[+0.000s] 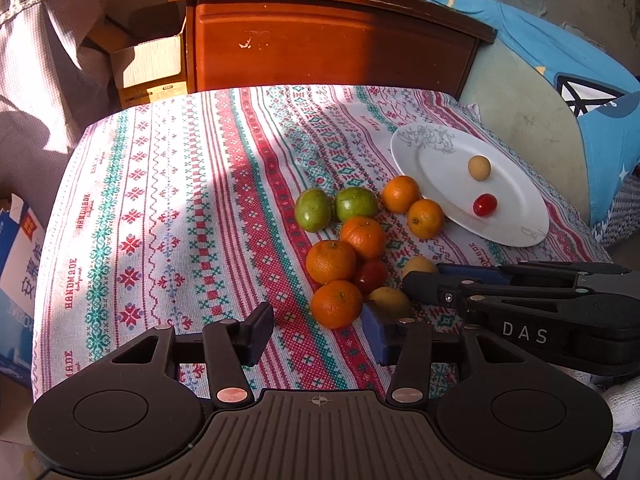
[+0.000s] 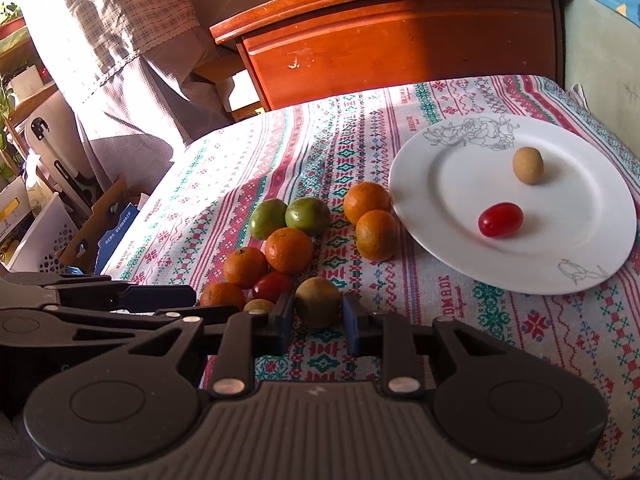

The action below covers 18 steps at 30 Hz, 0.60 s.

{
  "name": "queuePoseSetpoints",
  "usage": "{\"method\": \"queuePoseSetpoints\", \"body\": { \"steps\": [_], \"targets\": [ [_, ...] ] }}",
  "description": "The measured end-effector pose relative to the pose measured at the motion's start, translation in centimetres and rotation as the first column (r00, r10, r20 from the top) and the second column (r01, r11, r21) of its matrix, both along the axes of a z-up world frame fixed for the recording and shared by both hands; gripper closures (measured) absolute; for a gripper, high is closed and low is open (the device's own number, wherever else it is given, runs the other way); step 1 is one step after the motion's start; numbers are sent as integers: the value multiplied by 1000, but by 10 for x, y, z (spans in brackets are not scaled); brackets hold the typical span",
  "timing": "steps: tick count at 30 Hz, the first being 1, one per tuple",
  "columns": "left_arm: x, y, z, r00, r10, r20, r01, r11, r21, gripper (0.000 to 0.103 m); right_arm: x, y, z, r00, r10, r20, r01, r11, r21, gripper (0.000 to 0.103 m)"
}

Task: Organize fruits
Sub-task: 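Grasp a brown kiwi with the right tool while the left tool grasps a mandarin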

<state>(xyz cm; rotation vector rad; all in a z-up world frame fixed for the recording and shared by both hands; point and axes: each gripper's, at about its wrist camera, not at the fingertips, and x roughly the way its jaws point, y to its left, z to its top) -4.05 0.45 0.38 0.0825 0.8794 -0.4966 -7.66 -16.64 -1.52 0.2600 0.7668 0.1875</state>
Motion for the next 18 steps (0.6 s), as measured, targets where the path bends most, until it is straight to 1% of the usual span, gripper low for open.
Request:
{"method": "queuePoseSetpoints", "body": {
  "steps": [4, 6, 8, 11, 14, 18],
  "targets": [
    [2, -5, -4, 1000, -8, 5, 8, 1000, 11, 61, 0, -1, 0, 1000, -1, -1, 1, 1000, 4, 78],
    [2, -7, -5, 1000, -12, 14, 12, 1000, 13, 68, 0, -1, 0, 1000, -1, 0, 1, 1000, 3, 78],
    [1, -9, -6, 1000, -21, 17, 21, 1000, 14, 70, 0, -1, 0, 1000, -3, -1, 3, 1000, 3, 78],
    [1, -10, -6, 1000, -27, 15, 27, 1000, 6, 77, -1, -2, 0, 1000, -8, -2, 8, 1000, 4, 79],
    [1, -9, -6, 1000, -22, 8, 22, 1000, -11, 78, -1, -3, 1, 1000, -15, -4, 15, 1000, 4, 79],
    [-1, -7, -3, 1000, -4, 6, 4, 1000, -16, 78, -2, -6, 3, 1000, -26, -2, 26, 1000, 6, 79]
  ]
}}
